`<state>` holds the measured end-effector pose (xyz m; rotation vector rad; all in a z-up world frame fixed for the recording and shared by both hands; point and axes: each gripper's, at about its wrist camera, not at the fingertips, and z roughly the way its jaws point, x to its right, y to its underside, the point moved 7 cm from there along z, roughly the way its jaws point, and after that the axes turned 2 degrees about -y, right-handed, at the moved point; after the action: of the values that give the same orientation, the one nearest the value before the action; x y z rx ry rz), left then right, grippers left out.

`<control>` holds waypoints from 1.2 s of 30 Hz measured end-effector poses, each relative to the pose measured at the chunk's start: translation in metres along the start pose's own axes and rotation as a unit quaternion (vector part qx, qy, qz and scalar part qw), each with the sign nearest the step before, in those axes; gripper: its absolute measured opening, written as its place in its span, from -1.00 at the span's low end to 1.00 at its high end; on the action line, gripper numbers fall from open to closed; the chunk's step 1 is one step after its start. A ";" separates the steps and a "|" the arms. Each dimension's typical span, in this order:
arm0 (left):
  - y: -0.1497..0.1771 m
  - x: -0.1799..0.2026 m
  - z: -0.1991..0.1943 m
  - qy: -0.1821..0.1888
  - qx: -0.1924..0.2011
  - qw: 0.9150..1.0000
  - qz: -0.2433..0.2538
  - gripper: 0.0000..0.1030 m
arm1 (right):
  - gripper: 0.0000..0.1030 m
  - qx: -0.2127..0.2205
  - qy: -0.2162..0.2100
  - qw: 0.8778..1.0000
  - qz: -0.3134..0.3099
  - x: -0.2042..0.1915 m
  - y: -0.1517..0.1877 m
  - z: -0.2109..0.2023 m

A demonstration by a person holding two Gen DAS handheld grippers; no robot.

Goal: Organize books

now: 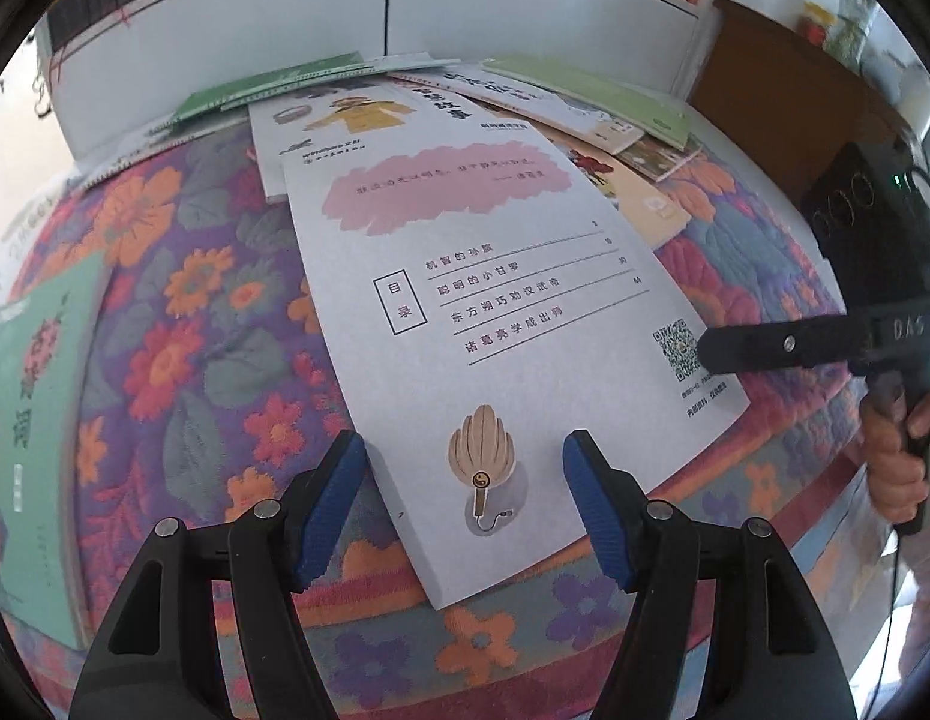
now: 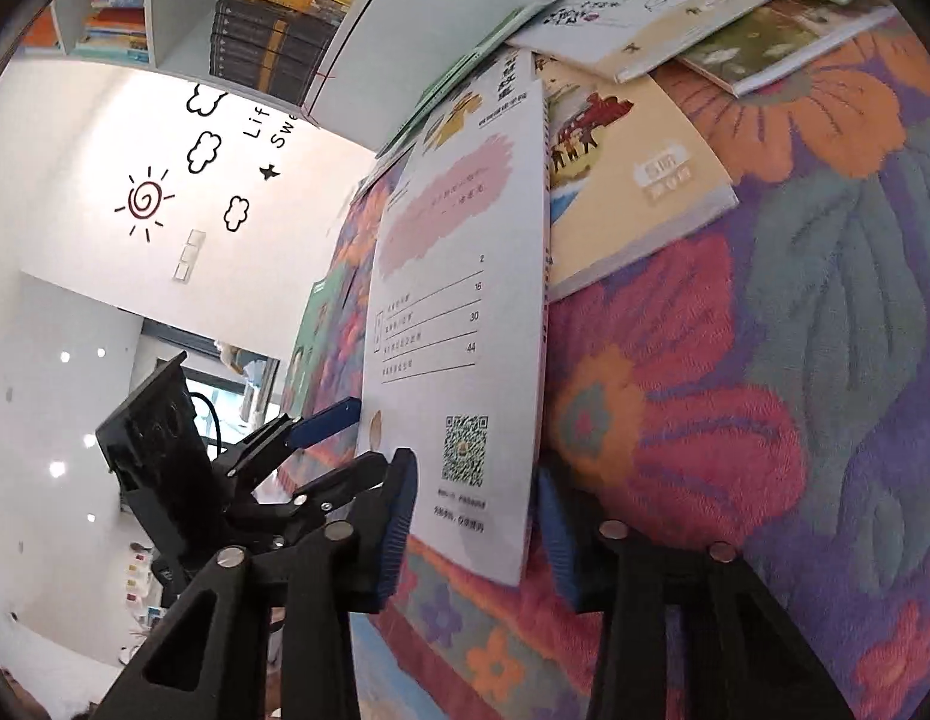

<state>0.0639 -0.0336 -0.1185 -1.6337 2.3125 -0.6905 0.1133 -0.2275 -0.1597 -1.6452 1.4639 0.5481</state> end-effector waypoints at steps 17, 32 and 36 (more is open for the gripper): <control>-0.037 0.025 -0.028 0.075 0.045 0.996 -0.037 0.23 | -0.83 0.081 -0.020 0.996 -0.037 -0.086 -0.009 -0.046; -0.014 0.024 -0.026 0.113 0.004 0.991 -0.065 0.22 | -0.85 0.039 0.204 0.951 -0.229 -0.168 0.027 -0.038; 0.019 -0.017 -0.013 0.091 -0.031 0.990 -0.099 0.22 | -0.85 -0.023 0.147 0.972 -0.181 -0.141 0.046 0.014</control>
<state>0.0482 -0.0095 -0.1178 -1.9225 2.3351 -0.8508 0.0409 -0.1326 -0.0711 -2.0391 1.3115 0.1385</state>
